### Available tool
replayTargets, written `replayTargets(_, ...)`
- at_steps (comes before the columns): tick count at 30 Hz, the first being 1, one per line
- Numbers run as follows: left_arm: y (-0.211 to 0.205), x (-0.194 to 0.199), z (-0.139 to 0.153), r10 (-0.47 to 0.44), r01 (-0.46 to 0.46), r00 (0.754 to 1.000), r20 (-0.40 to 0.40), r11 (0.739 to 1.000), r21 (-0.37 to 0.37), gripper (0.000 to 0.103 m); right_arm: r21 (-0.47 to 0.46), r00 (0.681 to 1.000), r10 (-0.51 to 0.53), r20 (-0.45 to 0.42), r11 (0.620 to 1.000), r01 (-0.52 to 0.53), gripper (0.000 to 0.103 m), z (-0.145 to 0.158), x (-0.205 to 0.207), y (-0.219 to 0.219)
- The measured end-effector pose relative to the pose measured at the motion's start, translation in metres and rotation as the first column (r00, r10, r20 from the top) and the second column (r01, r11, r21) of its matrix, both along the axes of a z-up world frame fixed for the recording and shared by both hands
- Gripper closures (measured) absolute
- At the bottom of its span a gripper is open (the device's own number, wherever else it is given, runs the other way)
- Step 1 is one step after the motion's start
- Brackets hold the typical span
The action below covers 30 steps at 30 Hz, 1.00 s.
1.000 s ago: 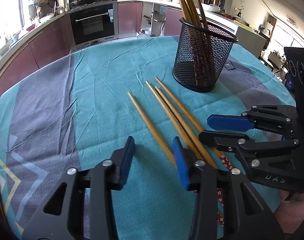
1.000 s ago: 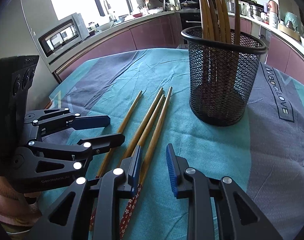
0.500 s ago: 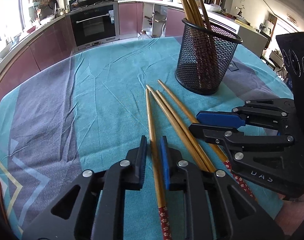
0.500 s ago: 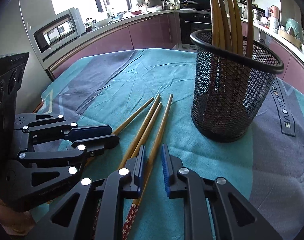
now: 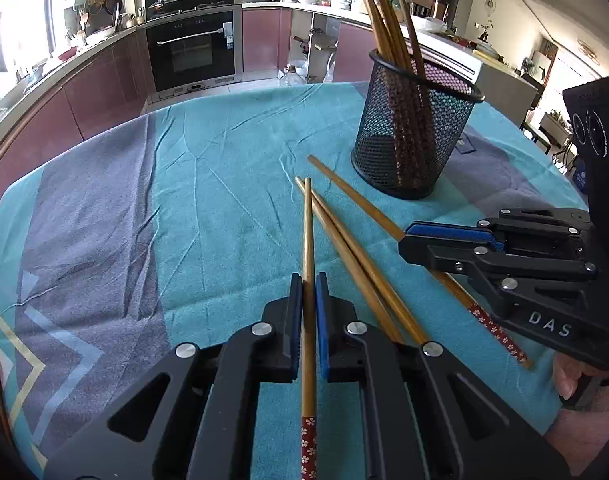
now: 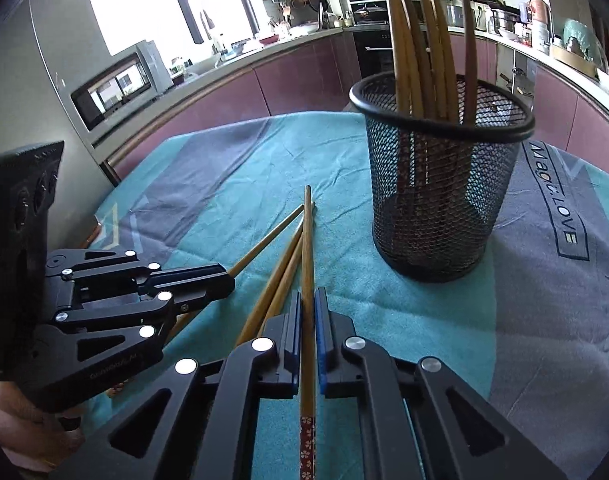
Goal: Organize utensils
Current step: 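Grasp one chopstick each with the left and right grippers, then lift both held chopsticks up toward the mesh cup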
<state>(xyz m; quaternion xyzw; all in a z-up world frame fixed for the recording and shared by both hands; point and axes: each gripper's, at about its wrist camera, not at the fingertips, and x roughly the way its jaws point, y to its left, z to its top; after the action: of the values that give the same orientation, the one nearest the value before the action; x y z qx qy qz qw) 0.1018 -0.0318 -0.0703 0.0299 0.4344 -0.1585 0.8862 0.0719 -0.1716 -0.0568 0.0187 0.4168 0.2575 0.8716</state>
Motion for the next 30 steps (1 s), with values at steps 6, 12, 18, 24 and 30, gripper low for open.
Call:
replayTargets(6, 0.008, -0.006, 0.017, -0.001, 0.002, 1.0, 0.019, 0.998, -0.061, 0.096, 0.062, 0.999, 0.016, 0.032, 0.998, -0.018, 0.098, 0.016, -0.013, -0.012)
replayTargets(12, 0.014, -0.014, 0.041, -0.016, 0.023, 0.998, 0.057, 0.991, -0.131, 0.096, 0.106, 0.996, 0.008, 0.084, 0.994, -0.017, 0.098, 0.034, -0.025, -0.026)
replayTargets(18, 0.016, -0.019, 0.056, -0.031, 0.045, 0.997, 0.073, 0.98, -0.194, 0.096, 0.136, 0.991, -0.004, 0.134, 0.991, -0.014, 0.098, 0.049, -0.032, -0.038)
replayTargets(24, 0.016, -0.026, 0.071, -0.045, 0.068, 0.993, 0.105, 0.97, -0.233, 0.096, 0.15, 0.986, -0.012, 0.169, 0.989, -0.013, 0.098, 0.058, -0.037, -0.041)
replayTargets(30, 0.019, -0.032, 0.079, -0.052, 0.083, 0.991, 0.126, 0.963, -0.256, 0.096, 0.161, 0.979, -0.024, 0.201, 0.987, -0.009, 0.098, 0.066, -0.041, -0.048)
